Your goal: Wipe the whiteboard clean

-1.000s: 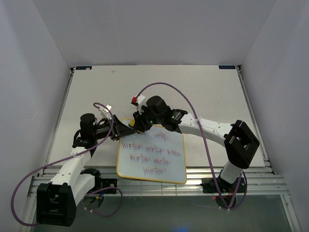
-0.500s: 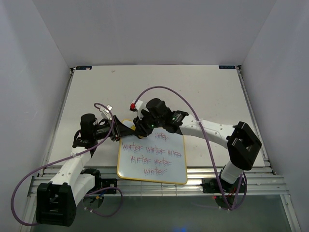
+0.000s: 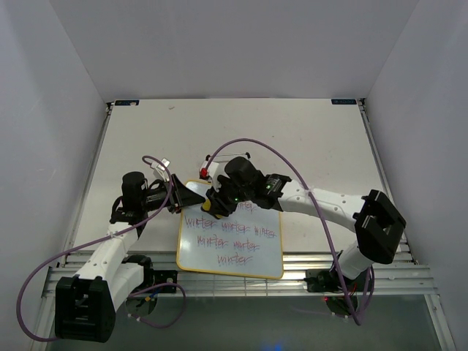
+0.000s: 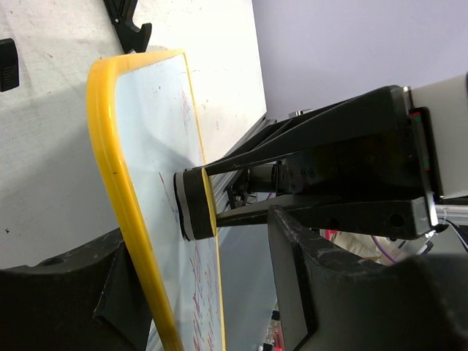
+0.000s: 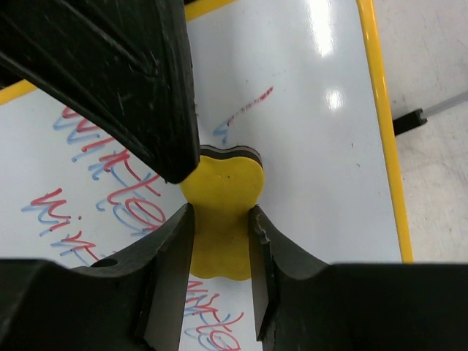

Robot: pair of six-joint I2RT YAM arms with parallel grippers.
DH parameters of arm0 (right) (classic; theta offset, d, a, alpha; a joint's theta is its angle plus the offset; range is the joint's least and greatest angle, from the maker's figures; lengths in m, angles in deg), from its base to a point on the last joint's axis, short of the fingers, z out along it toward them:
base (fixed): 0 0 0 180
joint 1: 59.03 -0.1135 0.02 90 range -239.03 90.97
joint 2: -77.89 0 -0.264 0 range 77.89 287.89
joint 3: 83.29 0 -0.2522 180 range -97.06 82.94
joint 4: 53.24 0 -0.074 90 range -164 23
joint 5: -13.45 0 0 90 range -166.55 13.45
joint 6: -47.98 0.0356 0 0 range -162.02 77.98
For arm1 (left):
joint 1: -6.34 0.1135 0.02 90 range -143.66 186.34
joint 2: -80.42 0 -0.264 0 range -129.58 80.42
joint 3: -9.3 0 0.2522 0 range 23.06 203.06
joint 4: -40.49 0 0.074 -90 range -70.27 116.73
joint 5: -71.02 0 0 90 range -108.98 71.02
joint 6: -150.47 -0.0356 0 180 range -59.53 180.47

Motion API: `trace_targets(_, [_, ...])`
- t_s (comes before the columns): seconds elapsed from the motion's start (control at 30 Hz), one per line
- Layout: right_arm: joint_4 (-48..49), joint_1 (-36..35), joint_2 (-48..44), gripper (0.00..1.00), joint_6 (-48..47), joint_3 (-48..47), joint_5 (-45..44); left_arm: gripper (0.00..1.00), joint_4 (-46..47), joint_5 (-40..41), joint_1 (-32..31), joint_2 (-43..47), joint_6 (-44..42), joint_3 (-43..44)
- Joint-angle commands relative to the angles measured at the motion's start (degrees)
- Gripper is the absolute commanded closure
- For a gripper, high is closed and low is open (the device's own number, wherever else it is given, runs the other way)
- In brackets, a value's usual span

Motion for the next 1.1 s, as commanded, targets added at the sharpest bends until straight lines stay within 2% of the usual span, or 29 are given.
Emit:
trace_targets(0.0, [-3.4,-0.6,-2.1,0.78,-0.1,2.5,-5.1,0.35,5.6,-3.3,-0.4,1.2,0.9,2.4])
trace_targets(0.17, [0.6,-0.6,-2.0,0.77,2.7,2.7,-7.9,0.35,5.6,-3.7,-0.4,1.6,0.9,2.3])
trace_targets(0.4, [2.3,-1.3,1.3,0.78,6.0,-4.1,-6.7,0.35,5.6,-3.9,-0.4,2.0,0.9,2.0])
trace_targets(0.8, [5.9,-1.8,3.5,0.78,11.1,-6.9,-8.6,0.35,5.9,-3.9,-0.4,2.9,1.3,1.8])
trace_targets(0.93, [6.0,-1.8,4.0,0.76,13.3,-8.0,-13.0,0.34,5.9,-4.0,-0.4,3.5,1.6,1.6])
trace_targets(1.07, [8.1,-1.8,3.9,0.75,16.8,-7.6,-13.5,0.34,6.0,-4.3,-0.4,3.6,1.5,1.2])
